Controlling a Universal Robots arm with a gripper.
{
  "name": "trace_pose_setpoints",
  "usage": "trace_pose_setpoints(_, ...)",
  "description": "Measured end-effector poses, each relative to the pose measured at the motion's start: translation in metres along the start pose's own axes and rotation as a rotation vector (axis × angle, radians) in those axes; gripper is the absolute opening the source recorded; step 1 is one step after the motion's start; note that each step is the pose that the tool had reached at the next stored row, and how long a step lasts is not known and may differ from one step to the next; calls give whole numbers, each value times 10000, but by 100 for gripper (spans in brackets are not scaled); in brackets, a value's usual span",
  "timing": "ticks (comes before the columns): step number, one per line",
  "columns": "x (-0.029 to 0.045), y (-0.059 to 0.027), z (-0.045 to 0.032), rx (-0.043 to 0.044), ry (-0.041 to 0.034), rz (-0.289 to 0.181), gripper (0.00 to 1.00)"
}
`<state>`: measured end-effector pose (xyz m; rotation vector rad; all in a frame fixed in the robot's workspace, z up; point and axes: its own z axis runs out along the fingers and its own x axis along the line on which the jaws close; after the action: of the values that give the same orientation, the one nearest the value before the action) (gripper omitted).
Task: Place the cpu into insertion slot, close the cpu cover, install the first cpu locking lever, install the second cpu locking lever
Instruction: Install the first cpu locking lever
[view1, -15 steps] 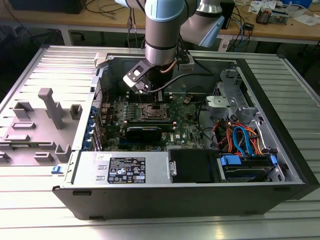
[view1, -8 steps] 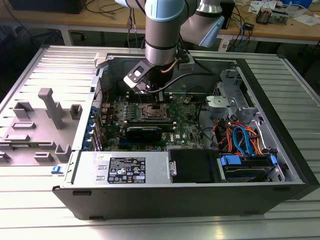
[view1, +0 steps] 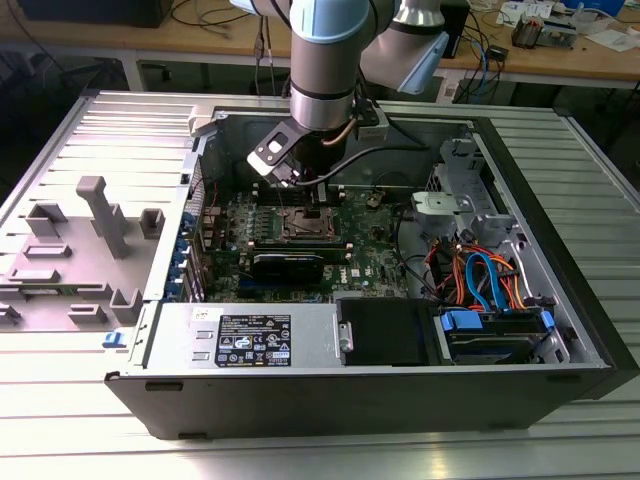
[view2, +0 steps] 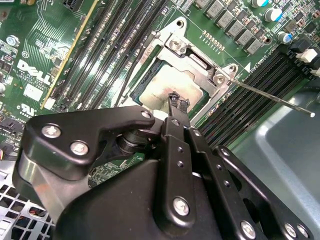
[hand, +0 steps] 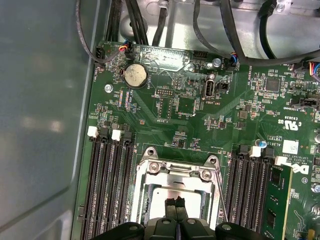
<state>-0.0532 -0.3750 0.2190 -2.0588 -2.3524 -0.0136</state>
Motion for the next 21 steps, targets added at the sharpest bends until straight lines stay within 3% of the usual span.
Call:
trace_pose_setpoints(7,1,0,-36,2,-1,-88,11)
trace_pose_setpoints(15,1,0,-50,14,5,-896,11)
trace_pose_setpoints(18,1,0,-50,6,106,-1400,11)
trace_pose_setpoints(21,1,0,-51,-2,168,-1614,11)
